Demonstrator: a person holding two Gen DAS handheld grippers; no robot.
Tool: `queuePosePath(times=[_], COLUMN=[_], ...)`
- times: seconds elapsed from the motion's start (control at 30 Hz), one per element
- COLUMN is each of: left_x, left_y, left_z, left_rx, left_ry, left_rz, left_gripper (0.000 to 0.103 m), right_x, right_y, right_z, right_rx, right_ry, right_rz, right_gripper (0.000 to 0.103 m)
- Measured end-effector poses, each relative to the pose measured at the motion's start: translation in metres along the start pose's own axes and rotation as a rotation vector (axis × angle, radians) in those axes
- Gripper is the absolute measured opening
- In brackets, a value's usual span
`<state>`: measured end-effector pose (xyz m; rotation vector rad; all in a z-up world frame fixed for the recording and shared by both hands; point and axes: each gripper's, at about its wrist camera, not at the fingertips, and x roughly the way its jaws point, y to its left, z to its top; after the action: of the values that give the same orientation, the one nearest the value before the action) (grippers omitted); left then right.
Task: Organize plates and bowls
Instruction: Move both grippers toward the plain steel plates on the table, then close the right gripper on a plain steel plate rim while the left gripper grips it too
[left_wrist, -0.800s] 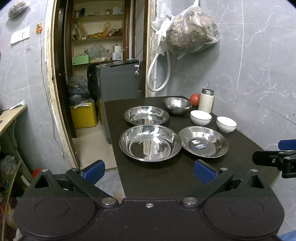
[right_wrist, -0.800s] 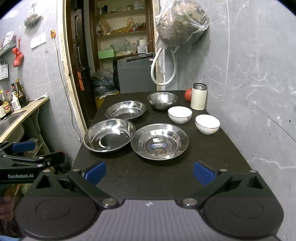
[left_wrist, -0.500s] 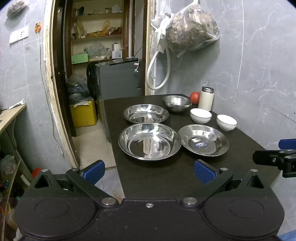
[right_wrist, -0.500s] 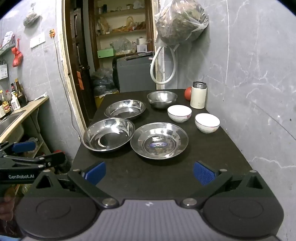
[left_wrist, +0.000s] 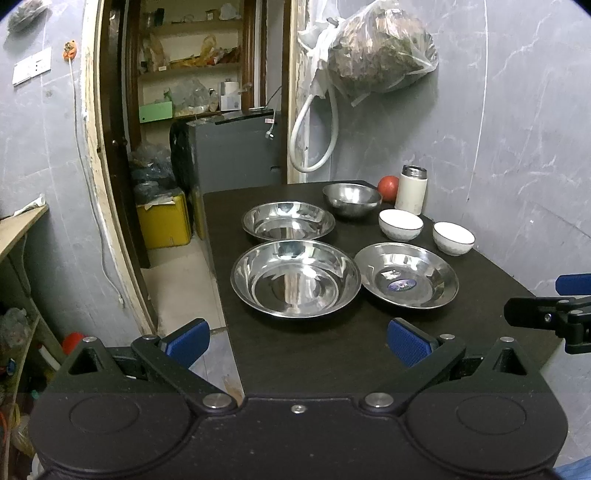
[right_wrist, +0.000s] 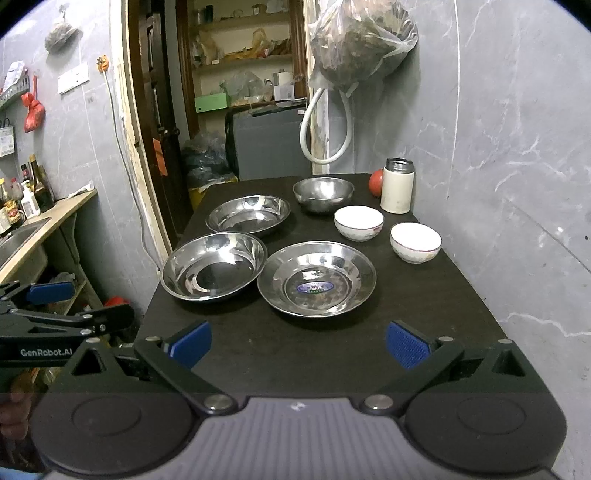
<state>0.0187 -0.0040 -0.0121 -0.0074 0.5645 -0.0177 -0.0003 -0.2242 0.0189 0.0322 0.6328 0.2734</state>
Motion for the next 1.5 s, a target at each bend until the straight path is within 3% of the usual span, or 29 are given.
queuePosePath(times=[0.37, 0.63, 0.87, 1.2, 1.5], left_x=[0.028, 0.062, 0.087, 0.092, 0.107], left_y=[0.003, 0.029, 0.045, 0.056, 0.06], left_z=[0.003, 0.009, 0.019, 0.033, 0.045], left_rx=[-0.018, -0.166, -0.249, -0.322, -0.291], left_ry=[0.08, 0.184, 0.27, 0.402, 0.453], left_rz=[-0.001, -0.047, 0.002, -0.008, 0.012], left_gripper=[0.102, 0.102, 0.102, 0.102, 0.102], right_x=[0.018, 0.044, 0.084, 0.132, 0.168], right_y=[-0.008, -0.019, -0.025, -0.03, -0.031], right_z=[0.004, 0.02, 0.041, 0.06, 0.067], right_rx=[0.013, 0.007, -0.022, -0.013, 0.032], right_ry=[0.035, 0.054, 0.078, 0.108, 0.124], right_rz=[0.01, 0.044, 0.134, 0.29, 0.327], right_gripper=[0.103, 0.103, 0.103, 0.103, 0.103])
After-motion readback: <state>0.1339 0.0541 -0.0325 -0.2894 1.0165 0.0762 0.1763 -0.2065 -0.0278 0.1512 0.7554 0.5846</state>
